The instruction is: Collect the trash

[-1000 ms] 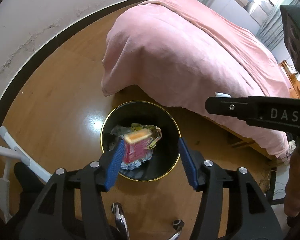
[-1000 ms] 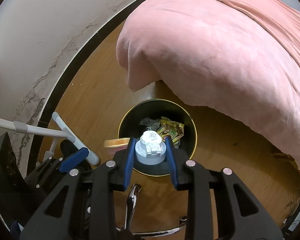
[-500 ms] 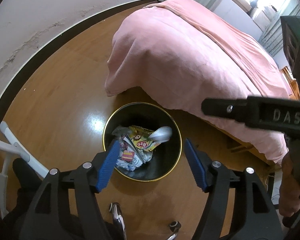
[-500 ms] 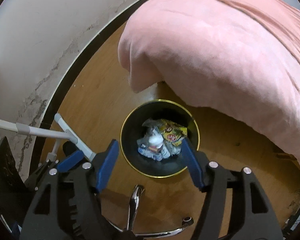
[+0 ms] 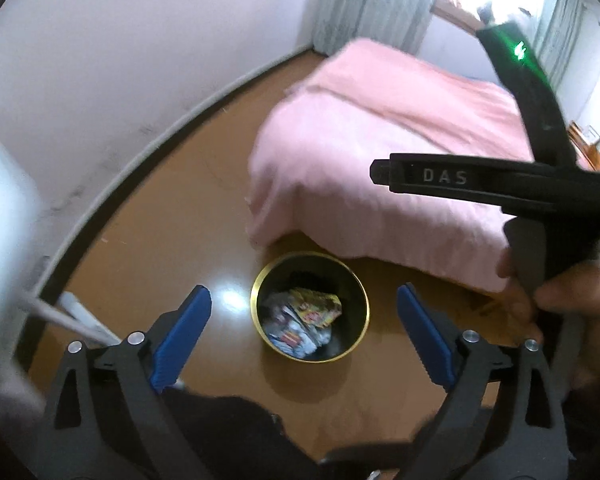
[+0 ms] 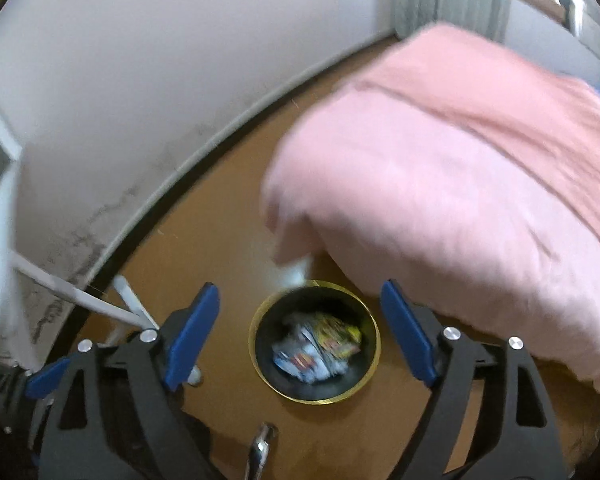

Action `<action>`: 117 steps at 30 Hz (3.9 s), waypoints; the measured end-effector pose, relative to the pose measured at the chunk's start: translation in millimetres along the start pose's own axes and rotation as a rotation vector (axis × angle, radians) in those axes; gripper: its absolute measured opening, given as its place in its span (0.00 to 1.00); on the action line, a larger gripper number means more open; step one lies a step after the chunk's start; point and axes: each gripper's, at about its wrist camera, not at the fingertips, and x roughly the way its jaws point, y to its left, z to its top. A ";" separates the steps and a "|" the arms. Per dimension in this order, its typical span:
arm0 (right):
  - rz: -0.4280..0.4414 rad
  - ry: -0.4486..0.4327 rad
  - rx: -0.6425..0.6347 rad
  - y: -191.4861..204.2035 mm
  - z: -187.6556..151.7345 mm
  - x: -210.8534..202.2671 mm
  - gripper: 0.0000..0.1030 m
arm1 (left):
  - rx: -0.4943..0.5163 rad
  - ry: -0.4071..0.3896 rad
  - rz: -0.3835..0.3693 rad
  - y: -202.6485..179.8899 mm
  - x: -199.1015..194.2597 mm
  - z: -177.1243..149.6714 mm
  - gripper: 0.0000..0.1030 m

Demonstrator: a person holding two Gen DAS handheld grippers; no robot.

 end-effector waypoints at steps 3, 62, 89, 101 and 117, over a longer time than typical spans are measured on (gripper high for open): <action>0.065 -0.073 -0.066 36.7 7.4 -33.5 0.78 | -0.020 -0.065 0.083 16.2 -62.6 -2.2 0.89; 0.671 -0.225 -0.792 362.8 -118.0 -218.4 0.83 | -0.708 -0.308 0.938 175.9 -414.1 -269.2 0.91; 0.664 -0.227 -0.793 358.9 -116.0 -217.5 0.86 | -0.706 -0.295 0.933 177.7 -406.1 -269.2 0.91; 0.664 -0.229 -0.790 357.7 -114.6 -217.0 0.86 | -0.703 -0.292 0.931 178.0 -403.6 -269.8 0.91; 0.662 -0.229 -0.791 358.0 -114.6 -217.1 0.86 | -0.702 -0.289 0.931 179.2 -402.1 -269.3 0.91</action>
